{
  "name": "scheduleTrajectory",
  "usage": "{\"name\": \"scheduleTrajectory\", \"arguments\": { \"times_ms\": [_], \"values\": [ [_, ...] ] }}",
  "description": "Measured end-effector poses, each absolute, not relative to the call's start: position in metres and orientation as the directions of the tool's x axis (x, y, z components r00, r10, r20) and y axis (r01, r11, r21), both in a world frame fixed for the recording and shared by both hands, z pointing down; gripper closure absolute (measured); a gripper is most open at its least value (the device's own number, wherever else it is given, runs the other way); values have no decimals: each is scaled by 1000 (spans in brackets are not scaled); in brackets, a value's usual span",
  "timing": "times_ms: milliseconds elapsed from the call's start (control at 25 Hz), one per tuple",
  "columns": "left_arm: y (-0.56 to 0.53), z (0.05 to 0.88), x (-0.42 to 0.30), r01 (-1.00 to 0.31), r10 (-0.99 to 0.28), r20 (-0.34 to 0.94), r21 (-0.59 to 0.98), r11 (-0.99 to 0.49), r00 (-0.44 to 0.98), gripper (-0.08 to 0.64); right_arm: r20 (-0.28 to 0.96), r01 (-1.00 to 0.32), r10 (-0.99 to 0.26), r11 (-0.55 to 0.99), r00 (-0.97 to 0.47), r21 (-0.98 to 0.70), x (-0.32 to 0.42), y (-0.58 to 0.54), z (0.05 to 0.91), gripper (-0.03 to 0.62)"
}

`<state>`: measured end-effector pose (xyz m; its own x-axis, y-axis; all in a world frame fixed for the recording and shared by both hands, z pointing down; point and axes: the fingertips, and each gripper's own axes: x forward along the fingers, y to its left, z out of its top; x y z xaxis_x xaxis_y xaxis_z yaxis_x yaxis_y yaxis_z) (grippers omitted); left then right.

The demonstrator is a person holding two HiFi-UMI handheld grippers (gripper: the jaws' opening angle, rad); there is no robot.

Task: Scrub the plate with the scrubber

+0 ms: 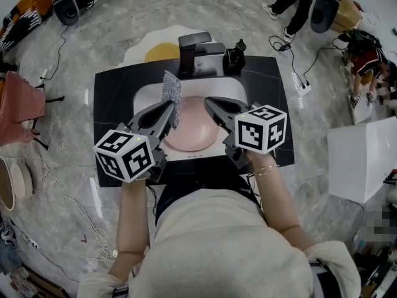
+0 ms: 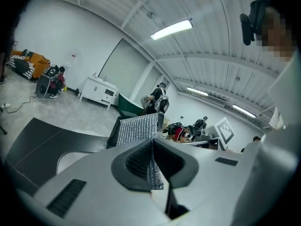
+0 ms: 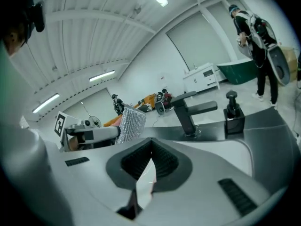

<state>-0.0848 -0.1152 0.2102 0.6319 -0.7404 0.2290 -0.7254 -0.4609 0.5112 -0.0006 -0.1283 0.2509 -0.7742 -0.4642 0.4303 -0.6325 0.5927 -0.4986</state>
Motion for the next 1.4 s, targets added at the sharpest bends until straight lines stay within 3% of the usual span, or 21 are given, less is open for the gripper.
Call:
{"name": "scheduleTrajectory", "arguments": {
  "times_ms": [240,480,1120,1400],
  "values": [
    [-112,201,-87,-712,-760,190,543,-446,621,528,225,-470,-422,672,-878,-573,-14,-106,224,586],
    [-103,197,-87,-683,-772,135,577,-448,621,528,115,-442,-481,649,-869,-619,-8,-100,216,586],
    [-92,215,-75,-642,-787,114,654,-400,606,528,115,-492,-548,615,-828,-616,1,-88,230,586],
    [-89,232,-64,-647,-747,175,647,-403,641,528,178,-505,-519,601,-836,-619,1,-84,246,586]
  ]
}}
